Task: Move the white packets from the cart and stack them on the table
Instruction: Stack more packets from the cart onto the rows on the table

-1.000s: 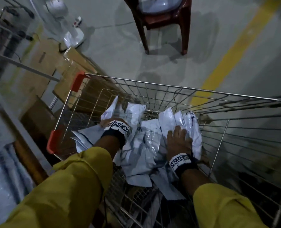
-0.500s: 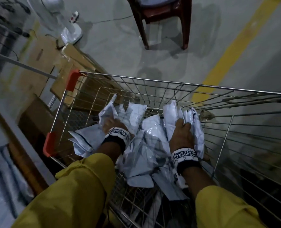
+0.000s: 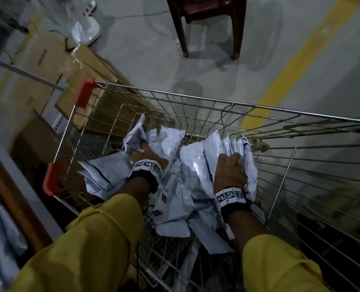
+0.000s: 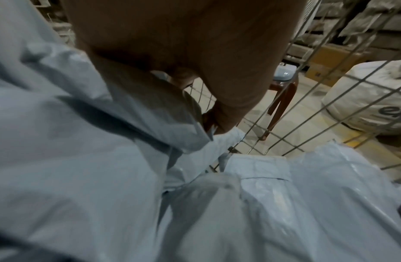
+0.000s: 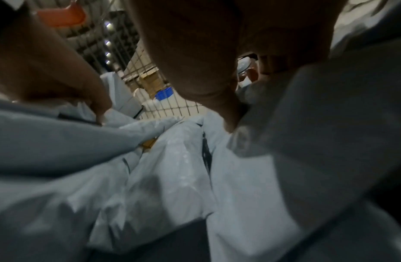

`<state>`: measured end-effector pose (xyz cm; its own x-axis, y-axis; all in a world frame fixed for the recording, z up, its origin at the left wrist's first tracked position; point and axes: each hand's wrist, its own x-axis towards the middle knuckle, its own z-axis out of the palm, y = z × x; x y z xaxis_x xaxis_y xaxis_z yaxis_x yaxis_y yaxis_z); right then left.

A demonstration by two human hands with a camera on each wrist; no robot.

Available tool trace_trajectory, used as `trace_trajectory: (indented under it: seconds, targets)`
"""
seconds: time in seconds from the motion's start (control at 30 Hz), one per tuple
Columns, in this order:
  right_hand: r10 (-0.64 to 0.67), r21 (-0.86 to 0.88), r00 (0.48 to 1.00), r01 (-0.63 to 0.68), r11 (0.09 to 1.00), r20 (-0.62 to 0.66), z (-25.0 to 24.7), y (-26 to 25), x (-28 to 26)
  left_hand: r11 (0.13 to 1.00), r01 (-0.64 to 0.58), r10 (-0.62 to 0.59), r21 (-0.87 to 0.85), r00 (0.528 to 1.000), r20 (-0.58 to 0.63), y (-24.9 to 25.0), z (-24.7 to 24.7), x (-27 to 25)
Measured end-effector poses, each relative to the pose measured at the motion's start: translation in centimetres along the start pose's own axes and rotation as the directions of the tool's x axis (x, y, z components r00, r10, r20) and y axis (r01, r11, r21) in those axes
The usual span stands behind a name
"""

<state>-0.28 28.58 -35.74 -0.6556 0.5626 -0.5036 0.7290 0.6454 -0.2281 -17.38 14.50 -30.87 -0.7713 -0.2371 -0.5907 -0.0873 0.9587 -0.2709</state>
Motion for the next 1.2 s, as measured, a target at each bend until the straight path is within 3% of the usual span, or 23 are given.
trace_trajectory:
  seconds: [0.13,0.23,0.3,0.4,0.5,0.57,0.67,0.8,0.87,1.0,1.2]
  targets:
    - [0.030,0.032,0.993,-0.027,0.999,-0.116,-1.6,-0.3,-0.1,0.994,-0.105,0.101,-0.012,0.980,-0.172,0.6,-1.0,-1.8]
    - [0.062,0.019,0.969,-0.059,0.998,-0.238,-1.3,-0.2,-0.4,0.995,-0.096,0.093,-0.018,0.990,-0.101,1.4,-1.0,-2.0]
    - [0.025,-0.030,0.970,-0.033,0.999,-0.244,-0.3,0.2,-0.5,0.991,-0.122,0.117,-0.048,0.989,-0.092,2.1,-1.9,-3.1]
    - [-0.034,-0.151,0.991,0.014,0.988,-0.131,0.9,0.5,-0.9,0.996,-0.063,0.062,-0.066,0.998,-0.018,2.9,-2.5,-4.7]
    - [-0.060,-0.212,0.998,0.065,0.975,0.029,0.9,0.9,-1.2,0.992,-0.101,0.098,-0.082,0.995,-0.032,3.2,-2.1,-5.1]
    - [-0.076,-0.210,0.996,0.084,0.974,0.048,-0.2,0.9,-1.1,0.988,-0.111,0.109,-0.104,0.994,-0.016,3.2,-2.6,-6.2]
    - [-0.100,-0.149,0.993,0.108,0.983,0.061,-3.5,0.5,-2.1,0.979,-0.122,0.127,-0.164,0.992,0.017,2.8,-4.7,-10.3]
    - [-0.208,-0.058,0.976,0.211,0.976,0.063,-8.5,0.1,-5.0,0.937,-0.252,0.229,-0.241,0.966,-0.121,1.7,-7.5,-15.4]
    - [-0.191,0.031,0.977,0.189,0.981,0.089,-11.0,0.2,-6.7,0.918,-0.298,0.255,-0.263,0.949,-0.187,0.8,-8.4,-17.8]
    - [-0.180,0.138,0.981,0.168,0.976,0.079,-15.5,0.6,-10.6,0.899,-0.239,0.193,-0.368,0.969,-0.157,-1.5,-10.3,-22.3]
    - [-0.262,0.244,0.963,0.268,0.932,-0.060,-22.3,1.3,-18.5,0.741,-0.377,0.274,-0.555,0.925,-0.263,-7.5,-13.3,-31.2]
